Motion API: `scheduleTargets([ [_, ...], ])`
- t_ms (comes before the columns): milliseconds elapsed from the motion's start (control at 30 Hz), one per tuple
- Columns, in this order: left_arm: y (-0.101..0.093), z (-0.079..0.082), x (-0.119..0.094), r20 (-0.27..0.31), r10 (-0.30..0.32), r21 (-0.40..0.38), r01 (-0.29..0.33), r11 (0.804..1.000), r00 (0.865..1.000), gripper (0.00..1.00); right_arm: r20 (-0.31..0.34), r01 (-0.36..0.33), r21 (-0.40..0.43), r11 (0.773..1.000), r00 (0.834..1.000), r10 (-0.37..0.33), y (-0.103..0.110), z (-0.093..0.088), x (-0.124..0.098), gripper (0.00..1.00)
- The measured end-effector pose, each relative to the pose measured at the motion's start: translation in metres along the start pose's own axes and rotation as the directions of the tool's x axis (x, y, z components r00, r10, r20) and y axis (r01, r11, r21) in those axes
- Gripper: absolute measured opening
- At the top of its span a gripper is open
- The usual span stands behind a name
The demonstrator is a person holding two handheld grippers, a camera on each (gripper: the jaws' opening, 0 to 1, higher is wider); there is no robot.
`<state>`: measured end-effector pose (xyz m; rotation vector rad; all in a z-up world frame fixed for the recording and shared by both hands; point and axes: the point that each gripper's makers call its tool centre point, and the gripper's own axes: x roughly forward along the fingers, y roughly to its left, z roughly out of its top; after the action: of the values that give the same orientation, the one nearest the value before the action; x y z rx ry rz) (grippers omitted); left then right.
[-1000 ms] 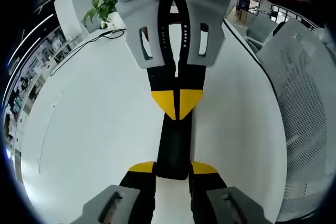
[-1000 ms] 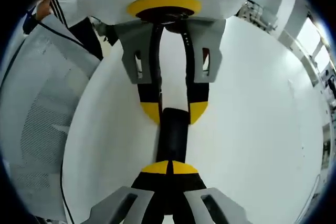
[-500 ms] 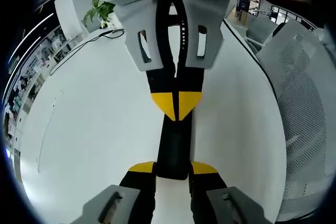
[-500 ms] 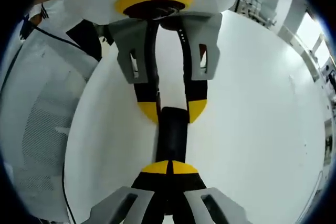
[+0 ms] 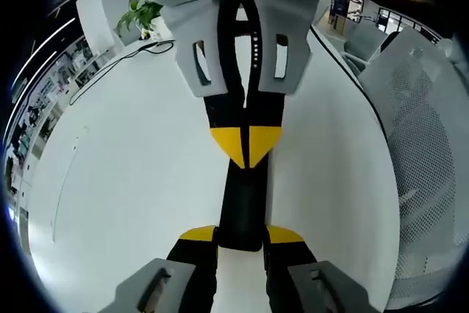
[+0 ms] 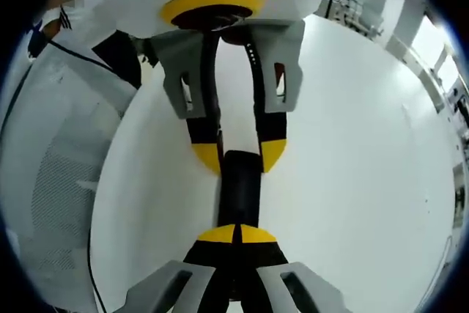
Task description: Press the specified remote control buttons in sequence, fully releasing each button before pressing the next.
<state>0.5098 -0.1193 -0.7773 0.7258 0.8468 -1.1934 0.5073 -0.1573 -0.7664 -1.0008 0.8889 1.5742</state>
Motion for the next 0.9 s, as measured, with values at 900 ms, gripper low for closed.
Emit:
scheduleTargets([
  [900, 0.002, 0.0, 0.0, -0.012, 0.006, 0.005, -0.006, 1.0, 1.0, 0.23, 0.056, 0.102, -0.061, 0.993, 0.994, -0.099, -0.005, 0.027, -0.053, 0.0],
])
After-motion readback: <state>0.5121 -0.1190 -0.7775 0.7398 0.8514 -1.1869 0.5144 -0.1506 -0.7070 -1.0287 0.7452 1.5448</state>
